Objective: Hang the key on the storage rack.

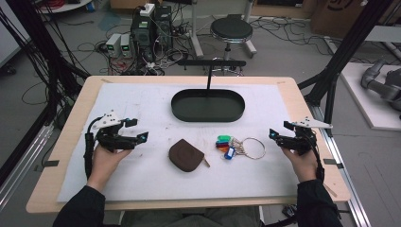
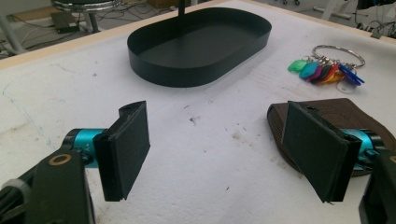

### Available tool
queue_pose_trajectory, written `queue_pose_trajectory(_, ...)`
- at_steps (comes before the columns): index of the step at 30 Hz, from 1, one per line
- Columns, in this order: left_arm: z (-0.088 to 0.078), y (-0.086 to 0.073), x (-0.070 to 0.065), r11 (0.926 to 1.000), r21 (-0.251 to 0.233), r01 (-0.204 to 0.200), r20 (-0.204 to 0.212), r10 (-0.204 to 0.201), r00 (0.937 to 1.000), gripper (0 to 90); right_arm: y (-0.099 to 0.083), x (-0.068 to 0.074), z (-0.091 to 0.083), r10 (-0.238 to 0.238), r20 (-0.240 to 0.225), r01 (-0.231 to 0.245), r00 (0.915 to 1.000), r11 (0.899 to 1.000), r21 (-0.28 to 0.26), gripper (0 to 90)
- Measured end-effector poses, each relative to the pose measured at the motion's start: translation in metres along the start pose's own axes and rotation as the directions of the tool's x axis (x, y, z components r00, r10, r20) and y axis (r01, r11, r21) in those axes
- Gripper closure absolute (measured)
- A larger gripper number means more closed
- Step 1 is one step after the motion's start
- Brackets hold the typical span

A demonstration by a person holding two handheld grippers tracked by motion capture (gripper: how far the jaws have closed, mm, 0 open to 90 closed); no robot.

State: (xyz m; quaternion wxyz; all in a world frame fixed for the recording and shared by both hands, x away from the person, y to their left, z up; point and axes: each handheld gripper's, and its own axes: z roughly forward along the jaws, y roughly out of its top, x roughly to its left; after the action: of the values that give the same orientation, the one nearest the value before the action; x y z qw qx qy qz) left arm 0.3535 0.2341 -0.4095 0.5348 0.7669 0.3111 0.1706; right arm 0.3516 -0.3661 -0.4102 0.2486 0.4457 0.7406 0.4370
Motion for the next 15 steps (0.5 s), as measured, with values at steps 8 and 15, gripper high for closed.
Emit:
queue_pose_trajectory(8, 0.0002, -0.0012, 0.0022, 1.0000, 0.006, -0.007, -0.023, 0.007, 0.9997, 23.5, -0.0009, -0.0020, 0.0018, 0.005, -0.003, -0.005, 1.0000, 1.000, 0.009, 26.0)
queue_pose_trajectory(15, -0.0013, -0.0004, 0.0028, 0.9999, -0.010, -0.012, -0.053, 0.012, 0.9985, 23.6, -0.0052, 0.0008, -0.0050, 0.011, -0.003, -0.011, 0.9999, 1.000, 0.001, 34.7)
